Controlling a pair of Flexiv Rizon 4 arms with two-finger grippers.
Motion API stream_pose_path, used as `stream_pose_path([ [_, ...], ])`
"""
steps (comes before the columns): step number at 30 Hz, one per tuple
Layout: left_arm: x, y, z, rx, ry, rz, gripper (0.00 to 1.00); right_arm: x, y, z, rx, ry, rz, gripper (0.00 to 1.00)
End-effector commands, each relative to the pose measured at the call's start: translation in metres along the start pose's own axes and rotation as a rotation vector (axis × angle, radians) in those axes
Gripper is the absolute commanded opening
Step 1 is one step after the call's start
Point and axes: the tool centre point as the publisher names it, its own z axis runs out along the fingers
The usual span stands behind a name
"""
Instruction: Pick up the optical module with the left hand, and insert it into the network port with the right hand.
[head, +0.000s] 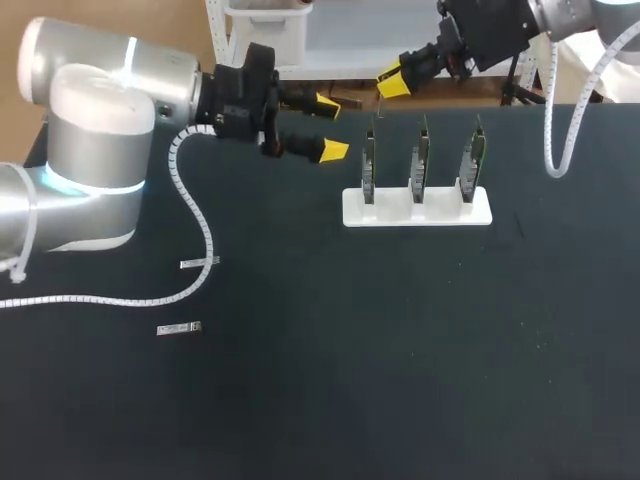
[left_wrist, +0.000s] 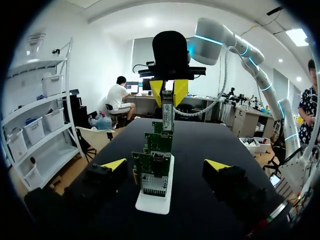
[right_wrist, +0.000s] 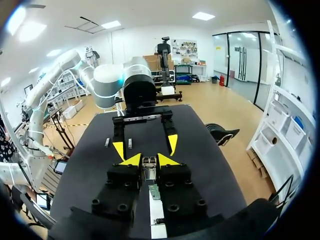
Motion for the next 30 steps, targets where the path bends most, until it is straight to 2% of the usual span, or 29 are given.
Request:
stream_pose_path([
  [1,0.003,-0.004,-0.002,-0.017,0.023,-0.001,1.00,0.001,0.001,-0.001,0.004,0.001,-0.007,0.00],
  [13,0.003,0.004,0.006,0.032,0.118,0.048,1.00,0.003,0.003,-0.004,0.005,0.008,-0.005,0.00],
  [30,0.007,0.008,0.012,0.065,0.198,0.088,1.00,0.005,0.005,-0.007,0.001,0.002,-0.002,0.00],
])
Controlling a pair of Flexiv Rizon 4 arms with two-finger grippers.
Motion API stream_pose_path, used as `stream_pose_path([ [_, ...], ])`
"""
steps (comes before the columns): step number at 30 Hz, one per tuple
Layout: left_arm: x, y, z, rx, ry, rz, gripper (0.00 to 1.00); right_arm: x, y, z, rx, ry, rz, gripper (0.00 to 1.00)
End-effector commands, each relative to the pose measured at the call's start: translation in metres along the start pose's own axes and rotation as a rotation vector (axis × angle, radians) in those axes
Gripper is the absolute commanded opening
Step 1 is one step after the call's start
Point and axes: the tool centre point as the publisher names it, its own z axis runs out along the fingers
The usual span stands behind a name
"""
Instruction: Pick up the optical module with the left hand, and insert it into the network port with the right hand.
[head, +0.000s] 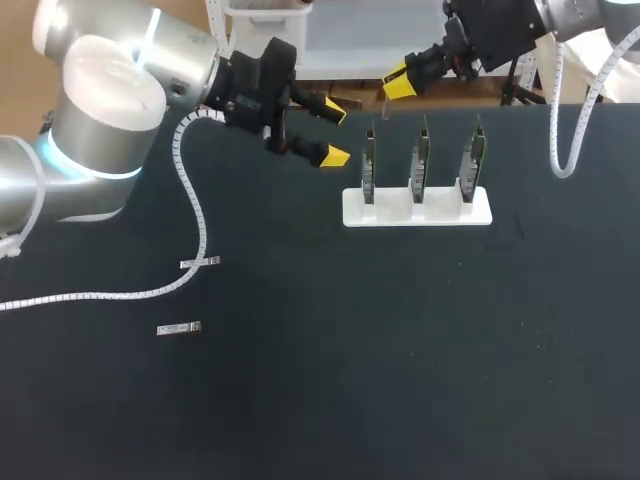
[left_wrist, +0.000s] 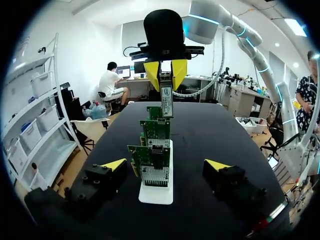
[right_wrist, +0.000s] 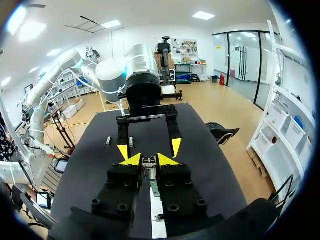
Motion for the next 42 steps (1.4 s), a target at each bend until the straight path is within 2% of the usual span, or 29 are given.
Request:
stream_pose_path([
  [1,-0.0023,0.0054,0.0016,0.013,0.016,0.008,1.00,0.0015,0.0023,-0.0010,0.002,-0.004,0.000,0.00],
  [26,-0.0030,0.0099,0.0068,0.018,0.022,0.004,1.00,0.0032,0.0043,-0.0012,-0.019,-0.009,-0.014,0.00],
  [27,-0.0031,0.0099,0.0067,0.020,0.020,0.005,1.00,0.0032,0.0043,-0.0012,-0.019,-0.009,-0.014,0.00],
  [29,-0.0043,0.0092,0.0047,0.032,-0.034,0.012,1.00,0.0032,0.0044,-0.0012,-0.018,-0.010,-0.015,0.00],
  [42,-0.0043,0.0092,0.0047,0.032,-0.034,0.012,1.00,0.0001,0.0047,0.0064,-0.041,-0.004,-0.042,0.00],
])
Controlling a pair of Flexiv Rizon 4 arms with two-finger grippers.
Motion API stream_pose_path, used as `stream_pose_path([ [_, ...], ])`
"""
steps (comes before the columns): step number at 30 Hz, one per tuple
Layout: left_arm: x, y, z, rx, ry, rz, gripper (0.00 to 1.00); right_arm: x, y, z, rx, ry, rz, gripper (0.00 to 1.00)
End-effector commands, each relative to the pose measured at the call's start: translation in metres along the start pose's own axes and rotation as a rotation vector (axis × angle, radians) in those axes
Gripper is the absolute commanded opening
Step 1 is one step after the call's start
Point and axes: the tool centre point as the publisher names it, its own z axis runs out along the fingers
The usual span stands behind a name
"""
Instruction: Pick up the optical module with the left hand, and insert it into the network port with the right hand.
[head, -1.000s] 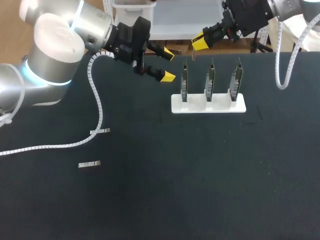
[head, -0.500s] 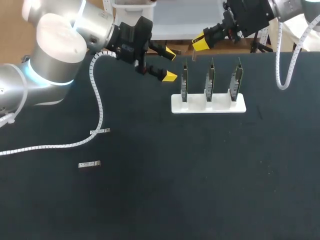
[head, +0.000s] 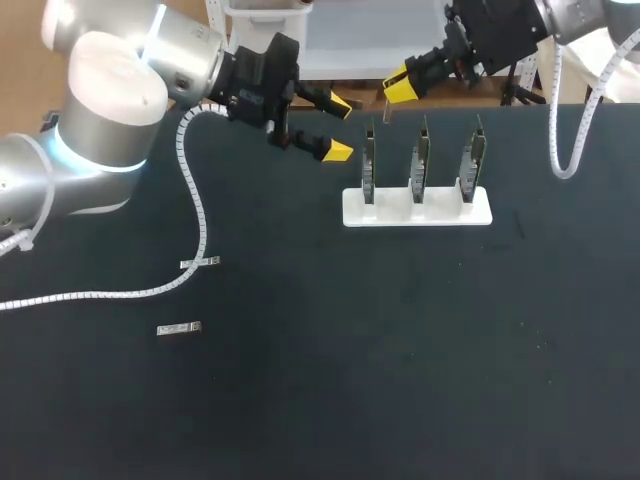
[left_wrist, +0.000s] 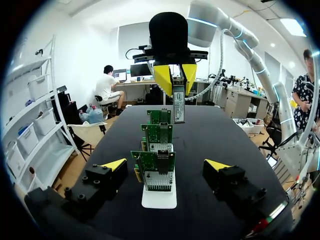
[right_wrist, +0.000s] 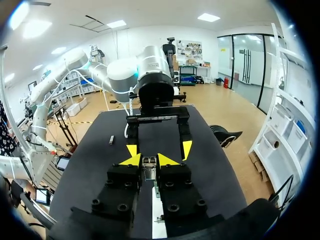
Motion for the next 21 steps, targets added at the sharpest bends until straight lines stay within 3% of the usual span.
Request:
stream_pose_path([
  [1,0.000,0.001,0.000,0.001,0.001,0.001,1.00,-0.002,-0.003,0.005,-0.010,0.000,-0.008,0.00],
  [21,0.000,0.001,0.000,0.001,0.001,0.001,1.00,0.006,-0.008,0.028,0.014,0.068,-0.108,0.00],
])
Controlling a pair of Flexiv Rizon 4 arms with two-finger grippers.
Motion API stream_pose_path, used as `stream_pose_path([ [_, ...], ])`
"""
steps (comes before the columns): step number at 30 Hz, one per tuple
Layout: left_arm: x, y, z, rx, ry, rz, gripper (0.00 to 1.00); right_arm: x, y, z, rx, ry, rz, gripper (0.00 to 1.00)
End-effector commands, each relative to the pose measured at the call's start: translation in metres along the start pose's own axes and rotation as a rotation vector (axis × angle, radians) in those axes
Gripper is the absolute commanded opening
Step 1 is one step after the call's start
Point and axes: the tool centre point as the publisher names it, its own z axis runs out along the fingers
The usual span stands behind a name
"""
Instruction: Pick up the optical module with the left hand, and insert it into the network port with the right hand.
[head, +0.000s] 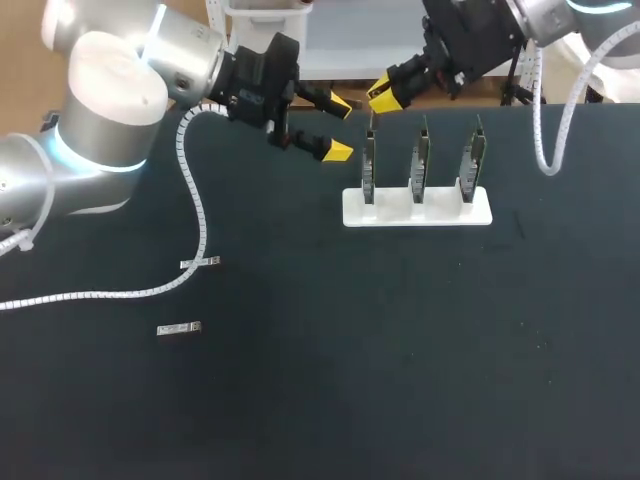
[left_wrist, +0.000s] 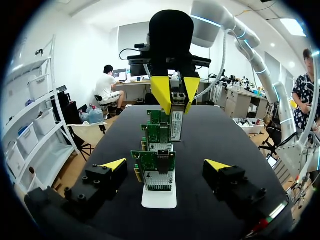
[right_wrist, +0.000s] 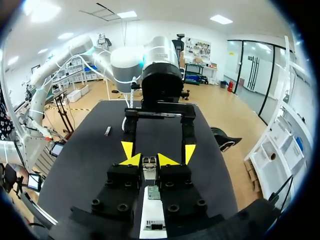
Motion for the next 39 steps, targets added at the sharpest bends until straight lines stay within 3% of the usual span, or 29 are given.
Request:
stream_pose_path([
  [1,0.000,0.001,0.000,0.001,0.000,0.001,1.00,0.001,-0.002,0.004,0.009,0.007,0.003,0.00],
  [39,0.000,0.001,0.000,0.001,0.000,0.001,1.00,0.017,-0.013,0.013,0.028,0.042,0.048,0.00],
])
